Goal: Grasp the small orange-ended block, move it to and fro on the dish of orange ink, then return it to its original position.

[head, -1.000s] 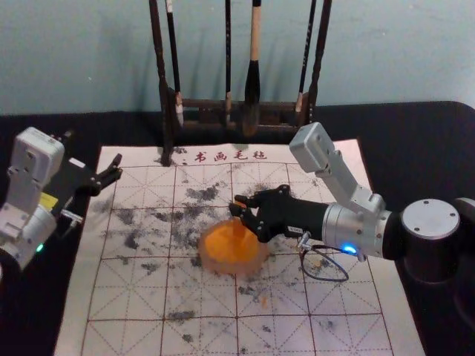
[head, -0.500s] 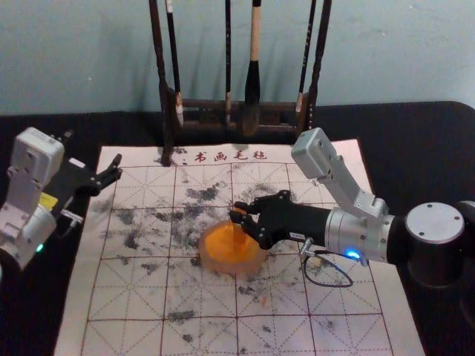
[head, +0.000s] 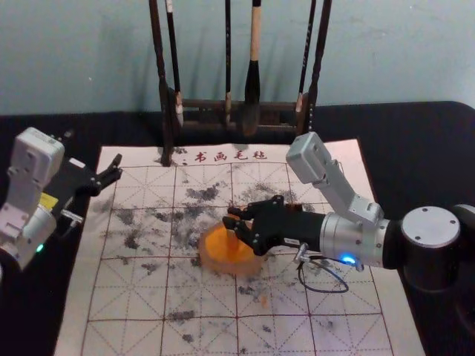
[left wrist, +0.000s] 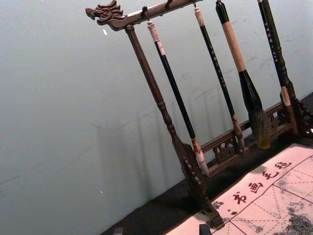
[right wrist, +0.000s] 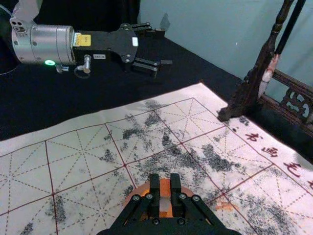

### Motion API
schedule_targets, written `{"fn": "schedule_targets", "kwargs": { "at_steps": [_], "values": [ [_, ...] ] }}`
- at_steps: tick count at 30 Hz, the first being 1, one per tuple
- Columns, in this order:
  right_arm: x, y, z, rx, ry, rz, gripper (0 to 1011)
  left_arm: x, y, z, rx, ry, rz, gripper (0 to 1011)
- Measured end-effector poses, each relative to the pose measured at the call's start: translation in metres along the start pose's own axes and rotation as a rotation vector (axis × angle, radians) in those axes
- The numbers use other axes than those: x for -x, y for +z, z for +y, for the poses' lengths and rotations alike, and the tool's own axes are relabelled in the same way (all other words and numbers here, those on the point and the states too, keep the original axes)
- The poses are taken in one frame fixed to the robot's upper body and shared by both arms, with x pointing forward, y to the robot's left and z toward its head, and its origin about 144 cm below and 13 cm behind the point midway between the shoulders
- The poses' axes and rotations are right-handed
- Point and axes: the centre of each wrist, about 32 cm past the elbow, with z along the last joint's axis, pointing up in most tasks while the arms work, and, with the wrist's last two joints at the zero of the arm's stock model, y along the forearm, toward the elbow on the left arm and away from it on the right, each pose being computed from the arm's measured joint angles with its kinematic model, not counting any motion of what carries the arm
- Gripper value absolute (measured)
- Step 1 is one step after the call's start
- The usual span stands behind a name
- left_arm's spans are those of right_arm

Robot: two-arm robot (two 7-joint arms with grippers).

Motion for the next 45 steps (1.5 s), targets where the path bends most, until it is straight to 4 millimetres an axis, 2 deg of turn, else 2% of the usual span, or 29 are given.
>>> {"fn": "schedule_targets", "kwargs": {
  "at_steps": [25, 45],
  "values": [
    [-0.001, 0.002, 0.017, -0.01, -0.007, 0.019, 107, 0.0, 0.0, 0.0, 0.0, 0.0, 0.0, 1001],
    [-0.01, 0.002, 0.011, -0.007, -0.047, 0.014, 107, 0.0, 0.0, 0.0, 0.0, 0.0, 0.0, 1001]
  ]
}}
